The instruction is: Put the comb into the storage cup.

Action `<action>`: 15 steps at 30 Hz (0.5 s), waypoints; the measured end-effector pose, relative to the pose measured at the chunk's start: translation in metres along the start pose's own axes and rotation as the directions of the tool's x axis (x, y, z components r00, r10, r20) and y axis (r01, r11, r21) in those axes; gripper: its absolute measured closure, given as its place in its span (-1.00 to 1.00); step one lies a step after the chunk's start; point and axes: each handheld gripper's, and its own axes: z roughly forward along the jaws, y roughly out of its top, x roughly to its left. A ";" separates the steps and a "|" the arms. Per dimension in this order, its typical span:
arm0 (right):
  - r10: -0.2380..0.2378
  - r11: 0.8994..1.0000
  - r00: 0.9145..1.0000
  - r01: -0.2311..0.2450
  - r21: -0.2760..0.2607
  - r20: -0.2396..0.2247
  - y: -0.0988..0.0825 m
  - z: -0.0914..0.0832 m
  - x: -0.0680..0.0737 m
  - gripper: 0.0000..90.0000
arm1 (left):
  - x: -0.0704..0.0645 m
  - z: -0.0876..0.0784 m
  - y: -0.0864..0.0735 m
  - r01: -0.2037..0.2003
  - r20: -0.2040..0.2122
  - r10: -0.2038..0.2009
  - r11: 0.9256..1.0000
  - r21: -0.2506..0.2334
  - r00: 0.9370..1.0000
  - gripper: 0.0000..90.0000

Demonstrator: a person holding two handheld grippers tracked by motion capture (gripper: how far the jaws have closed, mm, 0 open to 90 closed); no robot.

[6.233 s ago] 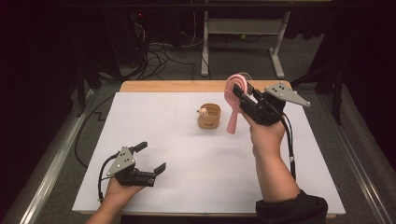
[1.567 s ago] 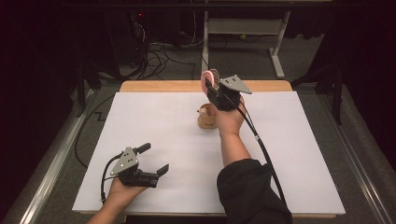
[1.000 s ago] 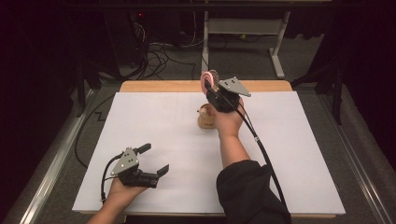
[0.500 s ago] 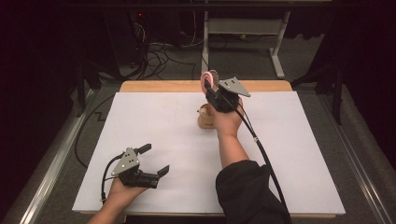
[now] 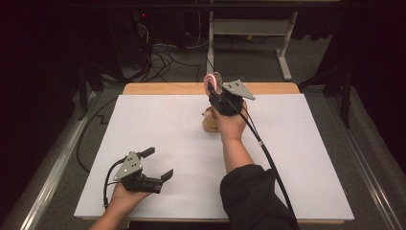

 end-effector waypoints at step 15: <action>-0.022 1.000 0.999 0.022 0.010 -0.028 0.000 0.008 0.017 0.33 | 0.000 0.000 0.000 0.001 0.001 -0.001 1.000 -0.002 1.000 -1.00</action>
